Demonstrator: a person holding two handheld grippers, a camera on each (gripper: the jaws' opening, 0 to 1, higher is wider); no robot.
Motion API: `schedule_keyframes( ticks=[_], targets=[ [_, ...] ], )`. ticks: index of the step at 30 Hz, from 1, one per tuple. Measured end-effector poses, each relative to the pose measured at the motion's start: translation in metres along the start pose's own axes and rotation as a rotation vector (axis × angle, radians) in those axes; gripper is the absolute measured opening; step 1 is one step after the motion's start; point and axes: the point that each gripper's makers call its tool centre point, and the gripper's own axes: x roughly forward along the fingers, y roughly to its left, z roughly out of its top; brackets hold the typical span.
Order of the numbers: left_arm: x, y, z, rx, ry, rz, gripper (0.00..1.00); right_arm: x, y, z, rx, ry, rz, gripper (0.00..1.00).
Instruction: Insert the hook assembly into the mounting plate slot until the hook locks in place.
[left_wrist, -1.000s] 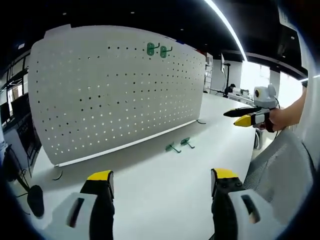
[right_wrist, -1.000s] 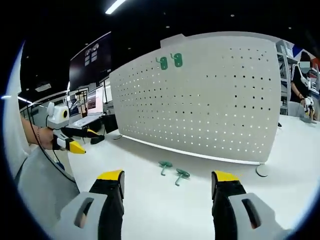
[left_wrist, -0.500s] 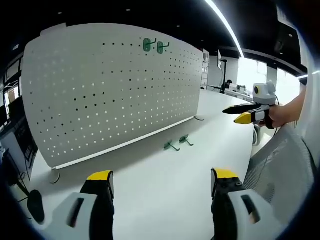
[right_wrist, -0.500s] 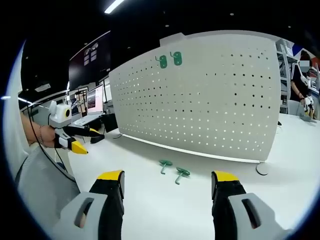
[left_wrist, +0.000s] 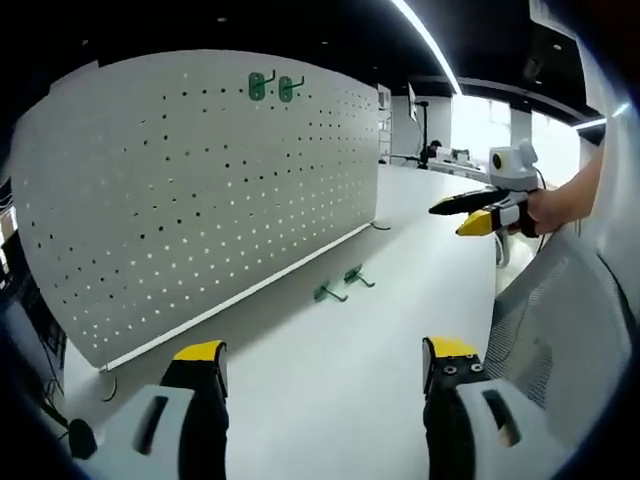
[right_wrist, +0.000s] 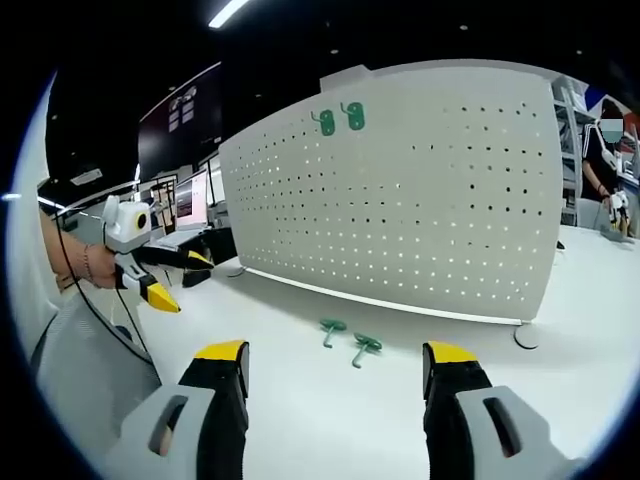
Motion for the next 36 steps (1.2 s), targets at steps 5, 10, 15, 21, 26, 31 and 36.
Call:
schedule_keyframes(
  ticks=[5,10,15,21,26,31,36],
  targets=[
    [0.007,-0.004,0.001,0.035,0.025,-0.037,0.83,-0.001,0.000,0.000,0.011,0.000,0.001,0.68],
    [0.012,-0.007,0.004,0.069,0.045,-0.069,0.84,0.000,0.001,-0.001,0.009,0.002,0.006,0.68],
    [0.020,-0.009,0.004,0.087,0.073,-0.104,0.84,0.002,0.003,-0.001,0.000,0.007,0.012,0.68],
    [0.030,-0.011,0.004,0.115,0.102,-0.129,0.85,0.002,0.003,-0.002,-0.001,0.012,0.014,0.68],
    [0.036,-0.013,0.004,0.153,0.130,-0.155,0.85,0.002,0.002,-0.003,-0.003,0.014,0.010,0.68],
    [0.041,-0.014,0.003,0.168,0.154,-0.177,0.86,0.001,0.002,-0.004,-0.007,0.018,0.009,0.68],
    [0.047,-0.015,0.002,0.184,0.184,-0.206,0.86,0.002,0.003,-0.005,-0.007,0.023,0.011,0.68]
  ],
)
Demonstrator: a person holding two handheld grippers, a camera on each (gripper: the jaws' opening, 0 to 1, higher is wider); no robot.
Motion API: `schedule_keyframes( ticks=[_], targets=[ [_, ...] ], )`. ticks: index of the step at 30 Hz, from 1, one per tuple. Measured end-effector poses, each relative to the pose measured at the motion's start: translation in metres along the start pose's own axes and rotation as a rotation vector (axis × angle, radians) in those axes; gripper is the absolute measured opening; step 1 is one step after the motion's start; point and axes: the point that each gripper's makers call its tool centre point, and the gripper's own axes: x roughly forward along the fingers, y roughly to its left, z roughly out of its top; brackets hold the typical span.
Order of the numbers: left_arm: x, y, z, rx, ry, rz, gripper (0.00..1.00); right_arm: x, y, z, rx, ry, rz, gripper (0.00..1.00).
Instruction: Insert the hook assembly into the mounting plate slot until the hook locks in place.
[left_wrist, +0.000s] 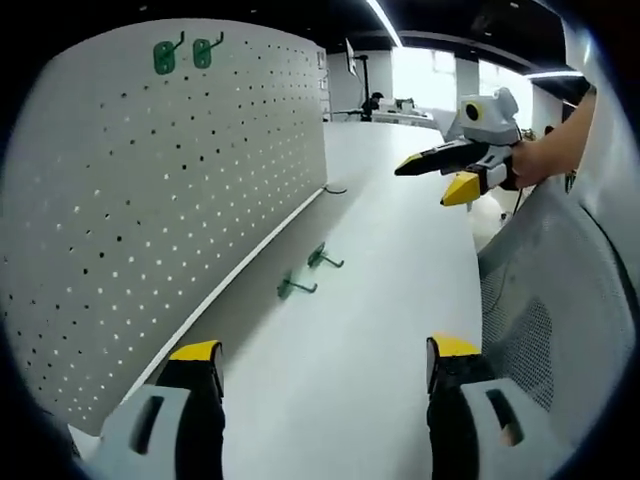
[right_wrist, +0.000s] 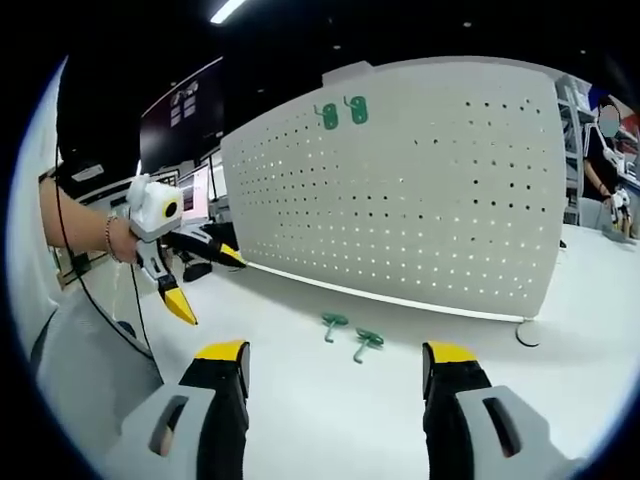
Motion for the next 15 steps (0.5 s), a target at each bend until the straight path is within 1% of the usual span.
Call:
schedule_keyframes(
  ticks=[2,6,11,15],
  targets=[
    [0.002,0.001,0.001,0.004,0.006,-0.005,0.86,0.000,0.000,0.000,-0.003,-0.001,0.002,0.68],
    [0.006,0.002,0.000,0.033,0.043,-0.021,0.85,0.001,0.001,-0.001,-0.006,0.005,0.005,0.69],
    [0.012,0.005,0.001,0.053,0.068,-0.037,0.84,0.001,0.001,-0.003,-0.002,0.009,0.009,0.69],
    [0.016,0.006,0.004,0.056,0.073,-0.046,0.84,0.002,0.002,-0.003,-0.002,0.011,0.014,0.69]
  ],
)
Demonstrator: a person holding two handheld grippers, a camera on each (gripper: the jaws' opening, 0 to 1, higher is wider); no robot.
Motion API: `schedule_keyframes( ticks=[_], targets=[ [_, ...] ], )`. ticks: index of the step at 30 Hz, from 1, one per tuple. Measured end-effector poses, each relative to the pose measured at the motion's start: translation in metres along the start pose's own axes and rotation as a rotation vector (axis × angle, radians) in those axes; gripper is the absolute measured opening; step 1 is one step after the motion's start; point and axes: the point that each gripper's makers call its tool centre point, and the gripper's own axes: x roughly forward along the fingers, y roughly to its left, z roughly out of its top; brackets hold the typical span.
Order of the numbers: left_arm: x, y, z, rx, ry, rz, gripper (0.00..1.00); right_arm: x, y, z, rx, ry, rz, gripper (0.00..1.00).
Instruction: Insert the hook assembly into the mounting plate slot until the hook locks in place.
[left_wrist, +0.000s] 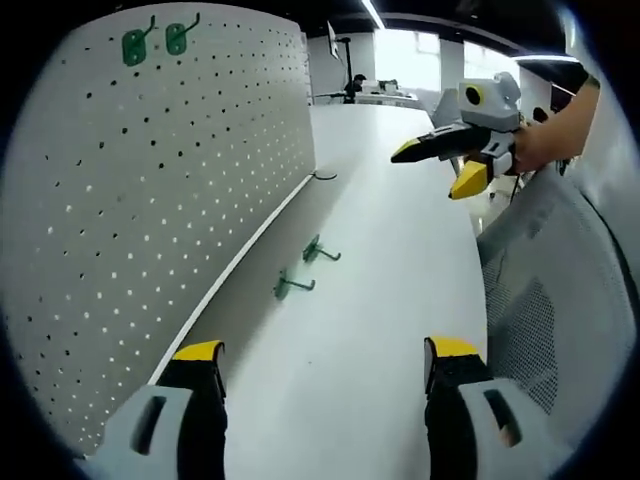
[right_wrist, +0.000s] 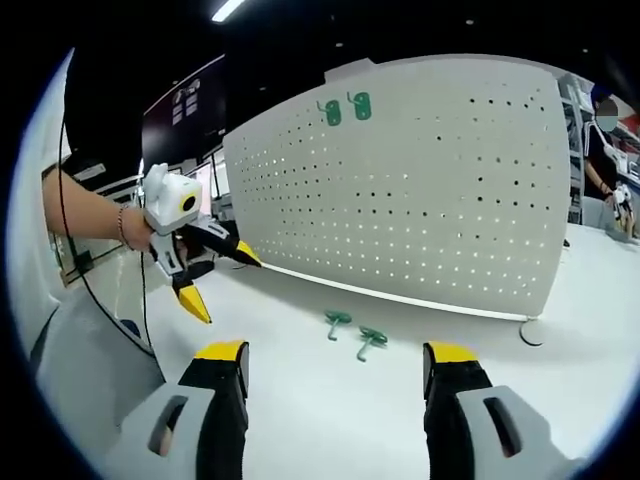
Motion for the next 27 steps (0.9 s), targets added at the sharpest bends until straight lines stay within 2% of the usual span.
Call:
schedule_keyframes(
  ticks=[14,22,27],
  targets=[
    [0.018,0.003,0.010,0.060,0.056,-0.066,0.83,0.000,0.000,-0.002,0.000,0.009,0.002,0.68],
    [0.028,0.001,0.007,0.103,0.107,-0.105,0.84,0.000,0.002,-0.002,-0.005,0.013,0.004,0.69],
    [0.034,0.003,0.012,0.126,0.120,-0.118,0.84,0.000,0.001,-0.003,-0.005,0.017,0.003,0.69]
  ],
)
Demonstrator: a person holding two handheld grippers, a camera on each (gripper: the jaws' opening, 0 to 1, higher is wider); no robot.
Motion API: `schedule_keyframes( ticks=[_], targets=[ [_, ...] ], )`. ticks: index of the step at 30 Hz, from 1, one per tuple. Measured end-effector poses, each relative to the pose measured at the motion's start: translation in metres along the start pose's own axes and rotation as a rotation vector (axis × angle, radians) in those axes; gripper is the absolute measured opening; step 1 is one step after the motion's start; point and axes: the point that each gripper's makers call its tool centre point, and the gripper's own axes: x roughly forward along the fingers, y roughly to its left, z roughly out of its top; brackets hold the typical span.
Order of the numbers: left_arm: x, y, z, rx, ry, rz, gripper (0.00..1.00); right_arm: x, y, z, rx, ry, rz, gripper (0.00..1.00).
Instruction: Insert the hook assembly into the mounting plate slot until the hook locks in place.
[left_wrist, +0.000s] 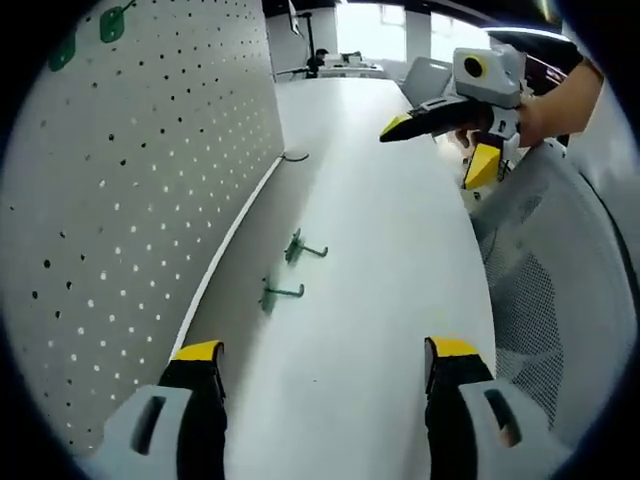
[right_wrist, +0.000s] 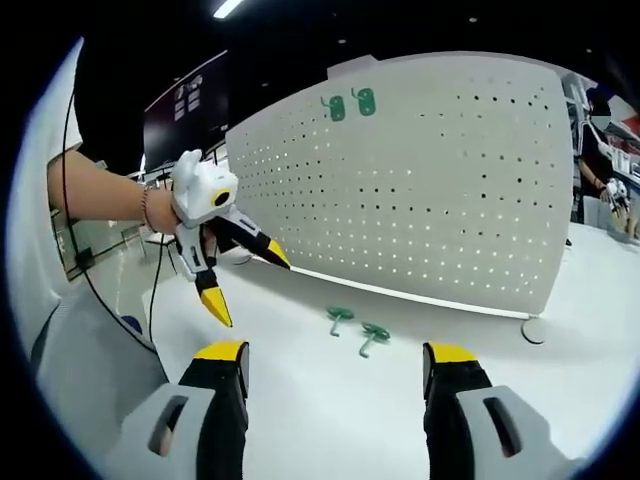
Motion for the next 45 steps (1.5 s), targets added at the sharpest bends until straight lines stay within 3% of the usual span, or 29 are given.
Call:
schedule_keyframes(
  ticks=[11,31,45],
  targets=[
    [0.008,0.009,0.005,0.037,0.024,-0.023,0.83,0.000,0.000,-0.001,-0.001,0.006,-0.004,0.68],
    [0.026,0.016,-0.004,0.094,0.088,-0.076,0.82,0.001,0.000,-0.005,-0.005,0.020,0.000,0.68],
    [0.040,0.023,0.001,0.126,0.115,-0.097,0.82,0.001,0.000,-0.006,-0.002,0.025,0.000,0.68]
  ],
)
